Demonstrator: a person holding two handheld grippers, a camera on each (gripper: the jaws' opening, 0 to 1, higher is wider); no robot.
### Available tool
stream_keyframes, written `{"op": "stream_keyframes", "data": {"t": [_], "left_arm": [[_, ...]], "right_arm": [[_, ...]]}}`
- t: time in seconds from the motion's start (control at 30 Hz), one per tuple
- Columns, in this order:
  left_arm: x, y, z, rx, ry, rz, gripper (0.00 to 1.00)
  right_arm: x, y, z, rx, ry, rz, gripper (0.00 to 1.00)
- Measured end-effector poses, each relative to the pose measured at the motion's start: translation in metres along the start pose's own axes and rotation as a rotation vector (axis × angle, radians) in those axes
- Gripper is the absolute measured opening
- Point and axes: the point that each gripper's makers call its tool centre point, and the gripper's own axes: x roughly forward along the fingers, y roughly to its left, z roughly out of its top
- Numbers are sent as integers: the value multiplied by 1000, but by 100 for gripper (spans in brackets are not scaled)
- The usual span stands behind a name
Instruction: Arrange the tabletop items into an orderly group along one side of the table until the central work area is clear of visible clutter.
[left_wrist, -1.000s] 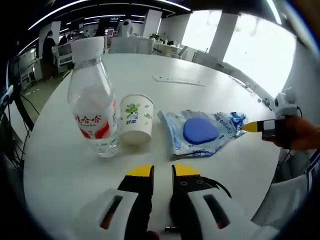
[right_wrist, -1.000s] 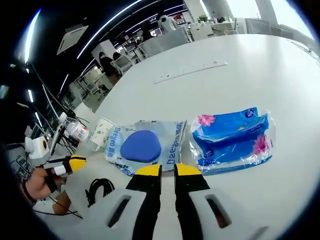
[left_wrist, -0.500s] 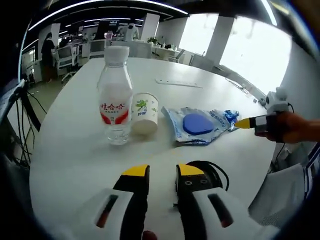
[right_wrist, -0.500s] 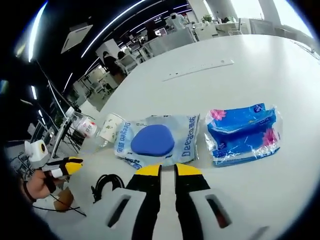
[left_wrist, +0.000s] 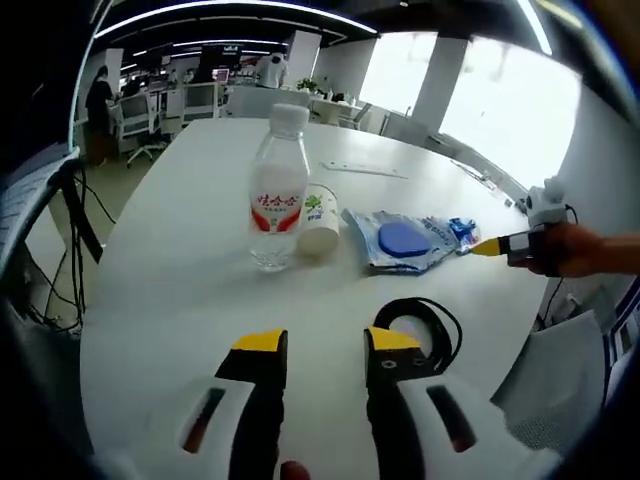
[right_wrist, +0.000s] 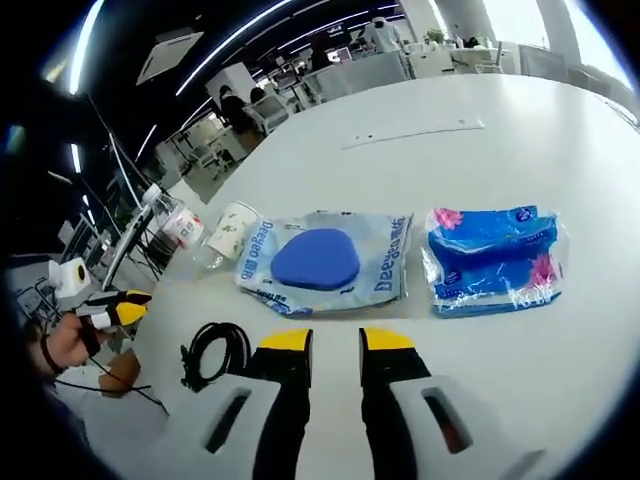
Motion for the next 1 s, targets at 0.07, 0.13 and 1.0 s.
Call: {"op": "stream_keyframes", "data": {"t": [0.07,0.13,1.0], "left_arm": [[-2,2,-1,-6,-1,-2,32],[-5,3,-3,-9,-3,0,32],[-15,-1,-11,-26,-17,3,35]], "right_arm": [[-3,-1,-1,-25,9,-1,19],[-5,-4,-3,-61,20,-1,21],[9,4,18,-262,107,70,23]]}}
